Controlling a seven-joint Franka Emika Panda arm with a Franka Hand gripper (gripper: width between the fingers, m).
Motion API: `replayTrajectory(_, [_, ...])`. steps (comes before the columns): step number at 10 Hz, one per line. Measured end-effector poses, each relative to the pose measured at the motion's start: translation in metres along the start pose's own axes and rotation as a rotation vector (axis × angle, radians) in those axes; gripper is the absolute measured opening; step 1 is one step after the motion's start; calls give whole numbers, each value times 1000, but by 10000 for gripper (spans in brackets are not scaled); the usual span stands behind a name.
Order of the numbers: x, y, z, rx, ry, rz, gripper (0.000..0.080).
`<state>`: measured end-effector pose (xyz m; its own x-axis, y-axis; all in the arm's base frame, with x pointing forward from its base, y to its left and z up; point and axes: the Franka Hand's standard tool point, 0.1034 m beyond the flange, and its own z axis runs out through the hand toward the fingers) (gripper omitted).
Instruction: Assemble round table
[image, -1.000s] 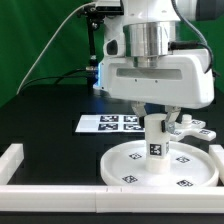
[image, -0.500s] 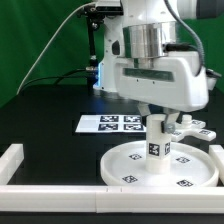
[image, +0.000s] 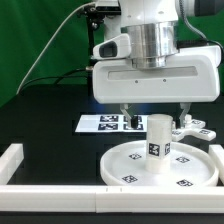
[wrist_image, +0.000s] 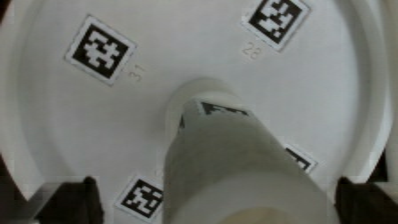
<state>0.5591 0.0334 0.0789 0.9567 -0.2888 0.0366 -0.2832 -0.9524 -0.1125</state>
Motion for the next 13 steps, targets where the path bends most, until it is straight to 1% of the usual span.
replayTrajectory(2, [0,0,0,-1,1,-143,649])
replayTrajectory(3, [4,-4,-1,-13,34,-358,649])
replayTrajectory(4, [4,-6,-1,-21,38,-523,649])
replayTrajectory(6, [5,-3,-1,-29,37,-581,649])
replayTrajectory(7, [5,-1,-1,-40,33,-670,649])
replayTrajectory(8, [4,-3,0,-57,27,-747,649])
replayTrajectory(9, [0,-12,2,-72,17,-838,649])
replayTrajectory(10, [-1,-13,2,-71,15,-889,649])
replayTrajectory(12, [0,-11,2,-71,17,-849,649])
replayTrajectory(13, [0,-11,2,-70,19,-797,513])
